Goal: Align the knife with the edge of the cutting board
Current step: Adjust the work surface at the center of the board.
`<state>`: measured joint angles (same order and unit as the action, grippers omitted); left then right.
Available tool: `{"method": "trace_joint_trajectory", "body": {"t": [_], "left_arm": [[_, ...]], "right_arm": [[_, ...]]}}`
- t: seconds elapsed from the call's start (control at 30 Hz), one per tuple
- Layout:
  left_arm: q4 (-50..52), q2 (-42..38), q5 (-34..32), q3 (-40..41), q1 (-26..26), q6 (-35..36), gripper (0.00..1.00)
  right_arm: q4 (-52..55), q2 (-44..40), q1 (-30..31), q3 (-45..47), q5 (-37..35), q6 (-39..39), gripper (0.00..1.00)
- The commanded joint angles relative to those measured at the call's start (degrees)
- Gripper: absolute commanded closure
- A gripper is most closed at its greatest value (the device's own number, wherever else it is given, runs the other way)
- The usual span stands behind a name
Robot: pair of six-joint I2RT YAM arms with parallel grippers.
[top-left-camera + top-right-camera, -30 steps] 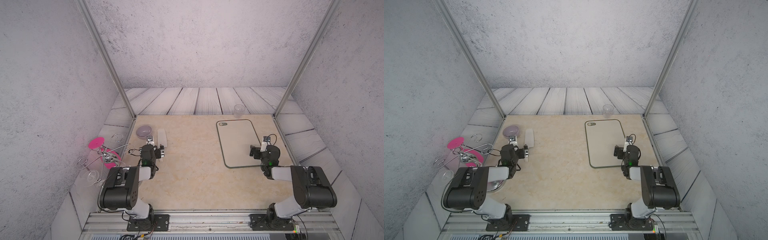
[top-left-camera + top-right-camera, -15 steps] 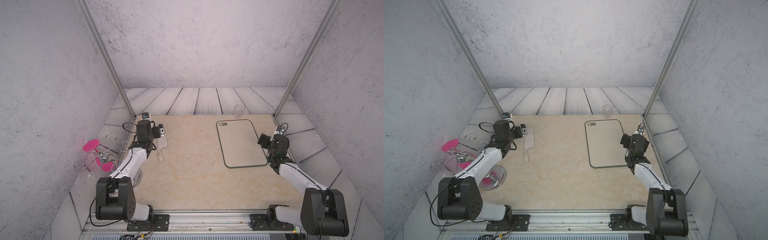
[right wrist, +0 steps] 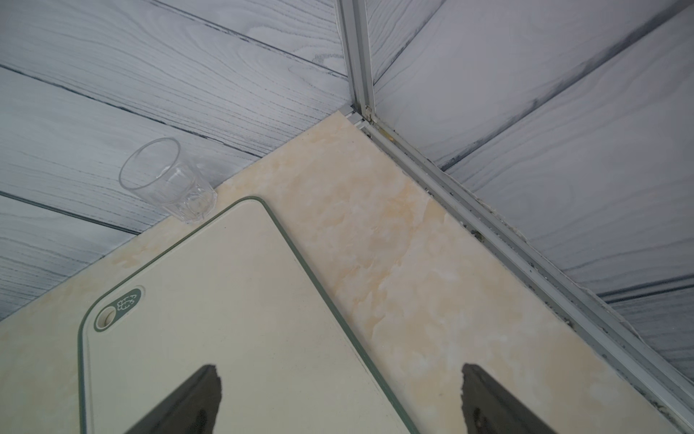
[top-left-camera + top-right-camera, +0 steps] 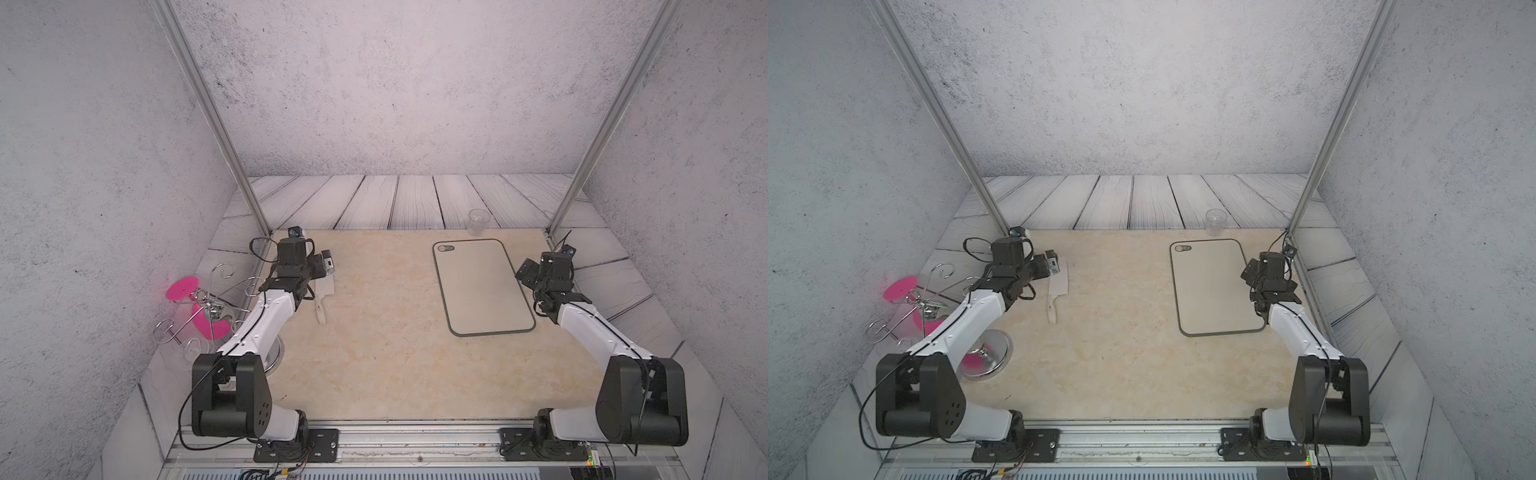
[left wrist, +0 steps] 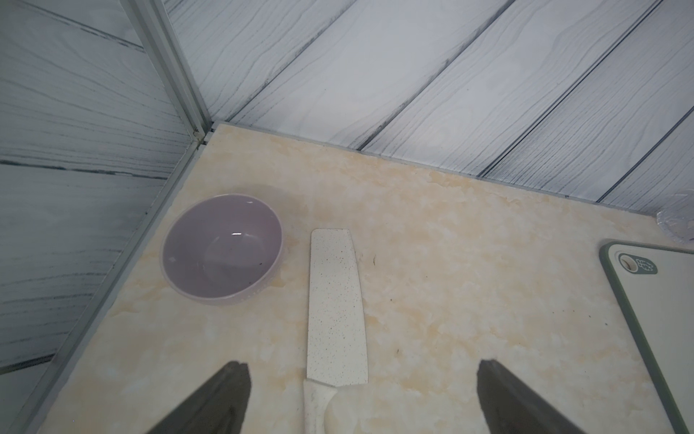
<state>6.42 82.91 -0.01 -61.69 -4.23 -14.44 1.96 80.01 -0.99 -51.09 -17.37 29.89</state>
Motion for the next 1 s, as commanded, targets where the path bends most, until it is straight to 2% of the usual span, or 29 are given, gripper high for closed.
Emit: {"method": "trace_joint_trajectory", "body": {"t": [0.0,0.3,0.57,0.8,0.97], "left_arm": [[2.89,2.07,-0.96,-3.39,-2.37,0.74,0.0],[7.13,7.04,-7.05,-9.19,-11.18,4.43,0.0],[11.9,9.42,-10.69,-15.65,-10.98,-2.17,0.0],[12.71,10.69,-12.38,-17.34,-10.89,-5.29,0.0],[14.12,10.77,-12.07,-17.95,-10.89,-7.44,0.0]], "right_arm": [[2.36,1.28,-0.15,-0.94,0.91,2.04,0.01],[11.01,12.29,-3.38,-10.6,7.65,1.65,0.01],[16.45,25.35,-7.26,-21.98,17.04,3.65,0.01],[20.5,38.0,-7.46,-36.72,22.32,5.28,0.01],[25.72,47.94,-7.53,-51.23,26.51,4.26,0.01]]}}
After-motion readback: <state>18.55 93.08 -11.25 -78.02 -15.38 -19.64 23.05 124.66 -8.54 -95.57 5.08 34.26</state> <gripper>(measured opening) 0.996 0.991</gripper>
